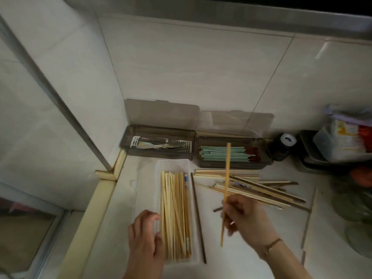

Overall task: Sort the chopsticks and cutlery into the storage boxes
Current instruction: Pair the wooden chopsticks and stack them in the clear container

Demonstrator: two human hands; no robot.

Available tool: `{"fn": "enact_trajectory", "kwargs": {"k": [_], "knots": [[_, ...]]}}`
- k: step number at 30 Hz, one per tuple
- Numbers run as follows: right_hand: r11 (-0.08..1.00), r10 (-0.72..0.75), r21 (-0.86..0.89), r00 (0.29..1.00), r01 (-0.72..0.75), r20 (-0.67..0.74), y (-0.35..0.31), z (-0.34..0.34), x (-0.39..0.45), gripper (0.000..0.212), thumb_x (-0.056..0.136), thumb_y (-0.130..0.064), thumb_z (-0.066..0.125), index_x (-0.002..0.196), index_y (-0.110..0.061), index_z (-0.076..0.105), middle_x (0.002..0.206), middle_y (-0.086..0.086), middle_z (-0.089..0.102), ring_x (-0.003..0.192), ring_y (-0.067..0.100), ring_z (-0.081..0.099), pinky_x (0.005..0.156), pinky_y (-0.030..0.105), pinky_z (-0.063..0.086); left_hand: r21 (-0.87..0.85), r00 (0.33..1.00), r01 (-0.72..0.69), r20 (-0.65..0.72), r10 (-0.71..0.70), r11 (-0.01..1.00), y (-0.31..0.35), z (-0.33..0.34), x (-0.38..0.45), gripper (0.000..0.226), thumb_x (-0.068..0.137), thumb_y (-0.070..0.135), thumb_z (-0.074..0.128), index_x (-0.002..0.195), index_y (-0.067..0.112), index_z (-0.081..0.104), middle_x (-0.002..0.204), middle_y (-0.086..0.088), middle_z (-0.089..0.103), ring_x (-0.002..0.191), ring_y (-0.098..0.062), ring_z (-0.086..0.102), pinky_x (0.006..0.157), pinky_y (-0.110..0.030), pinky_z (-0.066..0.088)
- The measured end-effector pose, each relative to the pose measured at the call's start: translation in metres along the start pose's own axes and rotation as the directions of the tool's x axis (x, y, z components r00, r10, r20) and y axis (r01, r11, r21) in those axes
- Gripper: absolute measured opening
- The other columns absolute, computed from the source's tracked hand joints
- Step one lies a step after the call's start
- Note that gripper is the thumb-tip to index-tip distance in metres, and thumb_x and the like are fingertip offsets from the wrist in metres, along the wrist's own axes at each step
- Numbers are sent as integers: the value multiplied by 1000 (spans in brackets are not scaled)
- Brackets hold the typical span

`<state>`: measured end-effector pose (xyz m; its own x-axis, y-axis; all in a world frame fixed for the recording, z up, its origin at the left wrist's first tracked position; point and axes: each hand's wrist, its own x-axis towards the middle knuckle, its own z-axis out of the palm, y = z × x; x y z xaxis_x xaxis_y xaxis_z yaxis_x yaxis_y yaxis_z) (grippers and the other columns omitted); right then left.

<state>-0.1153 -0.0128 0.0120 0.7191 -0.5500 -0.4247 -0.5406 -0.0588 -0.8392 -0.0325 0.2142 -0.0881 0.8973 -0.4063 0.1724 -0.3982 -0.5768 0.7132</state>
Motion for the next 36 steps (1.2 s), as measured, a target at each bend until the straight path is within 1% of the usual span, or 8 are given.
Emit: {"fn": "enact_trajectory", "kwargs": {"k": [5,10,17,19,22,25,29,36], "knots": [[954,-66,-259,946,153,317,-25,78,0,24,91,-7,51,106,-25,45,66,10,67,51,20,65,52,30,55,-26,1000,-2,4,2,1000,-5,0,1,35,79,33,40,113,36,43,122,13,39,97,-12,37,83,-37,38],[568,21,-758,914,322,405,-34,117,19,28,91,0,43,118,-7,46,106,14,60,91,25,61,77,32,51,-16,1000,-11,-5,11,1000,-5,-1,2,38,76,31,41,113,40,40,121,20,35,98,-8,34,80,-37,37],[443,76,-816,891,372,448,-33,133,33,28,94,-4,48,121,-4,51,117,16,58,107,30,59,84,37,50,-23,1000,-14,2,14,1000,-6,-1,0,39,76,30,40,113,39,40,122,17,37,100,-8,35,80,-36,38],[498,-118,-767,908,404,402,-26,125,32,17,94,-11,46,110,-13,53,102,10,63,92,25,63,76,33,53,-15,1000,-19,5,19,1000,-7,-1,1,39,75,28,40,112,38,41,122,14,39,98,-10,35,80,-36,38],[616,-448,-696,891,368,75,-7,90,47,9,94,-26,46,91,-28,54,75,-8,60,63,7,60,56,22,53,-17,999,-41,6,41,999,-6,-2,1,38,74,26,41,111,36,42,120,17,38,97,-11,36,80,-36,38],[673,-452,-711,873,201,-181,26,36,80,9,85,-17,62,91,-24,64,86,-1,64,76,22,64,59,36,56,-23,1000,-14,18,14,1000,-6,-2,-1,39,75,25,40,111,39,39,121,18,36,101,-9,36,81,-37,39],[553,-298,-832,944,48,-144,71,-3,105,16,82,-17,66,95,-23,71,102,7,64,98,35,58,71,41,53,-32,1000,-5,22,6,999,-4,-2,-1,40,76,26,40,113,43,36,122,19,36,104,-8,36,82,-37,39],[357,-556,-898,831,259,18,94,-13,98,16,75,-26,68,91,-21,70,95,2,63,83,31,61,57,38,51,-6,999,15,42,-15,1000,-3,-2,-1,43,74,27,38,112,46,35,123,18,36,105,-8,35,84,-36,38]]}}
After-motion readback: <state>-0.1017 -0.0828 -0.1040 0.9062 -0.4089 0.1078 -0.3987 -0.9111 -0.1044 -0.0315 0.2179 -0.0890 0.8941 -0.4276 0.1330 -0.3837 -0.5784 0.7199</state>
